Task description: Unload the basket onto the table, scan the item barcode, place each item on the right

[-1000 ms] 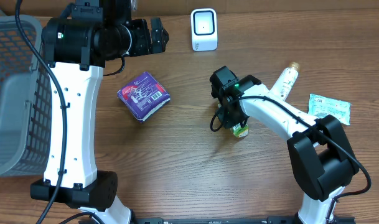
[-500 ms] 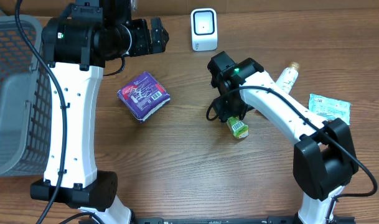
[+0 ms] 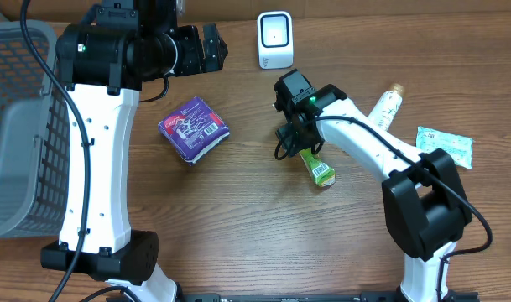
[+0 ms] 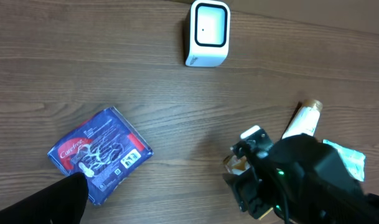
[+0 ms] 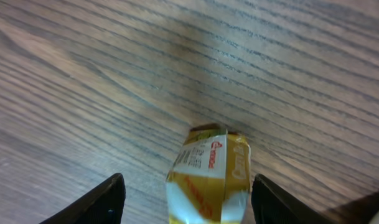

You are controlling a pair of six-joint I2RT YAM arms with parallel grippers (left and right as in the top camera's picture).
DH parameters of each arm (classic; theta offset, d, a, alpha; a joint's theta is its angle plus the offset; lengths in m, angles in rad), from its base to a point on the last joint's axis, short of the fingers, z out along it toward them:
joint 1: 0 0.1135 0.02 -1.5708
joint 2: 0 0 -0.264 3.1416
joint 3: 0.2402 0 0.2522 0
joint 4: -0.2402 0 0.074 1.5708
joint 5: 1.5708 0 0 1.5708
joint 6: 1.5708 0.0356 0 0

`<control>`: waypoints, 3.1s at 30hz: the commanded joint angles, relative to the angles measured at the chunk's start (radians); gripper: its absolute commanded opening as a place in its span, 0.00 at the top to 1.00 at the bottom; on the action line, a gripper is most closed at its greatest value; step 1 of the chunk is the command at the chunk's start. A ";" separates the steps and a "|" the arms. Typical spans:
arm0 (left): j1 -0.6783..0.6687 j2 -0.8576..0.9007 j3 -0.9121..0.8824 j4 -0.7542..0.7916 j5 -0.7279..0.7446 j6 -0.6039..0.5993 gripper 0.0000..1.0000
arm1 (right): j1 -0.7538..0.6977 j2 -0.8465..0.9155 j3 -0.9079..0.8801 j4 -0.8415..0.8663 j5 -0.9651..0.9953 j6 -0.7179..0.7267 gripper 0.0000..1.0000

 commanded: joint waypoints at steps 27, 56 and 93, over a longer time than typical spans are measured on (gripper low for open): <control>-0.007 0.004 -0.002 0.003 0.003 0.012 0.01 | 0.090 -0.161 0.135 -0.326 -0.288 0.120 0.24; -0.007 0.004 -0.002 0.003 0.003 0.012 0.00 | 0.066 -0.172 -0.360 -0.255 -0.303 0.153 0.96; -0.006 0.004 -0.002 0.003 0.002 0.012 0.01 | -0.131 -0.202 -0.302 -0.011 -0.569 0.554 0.00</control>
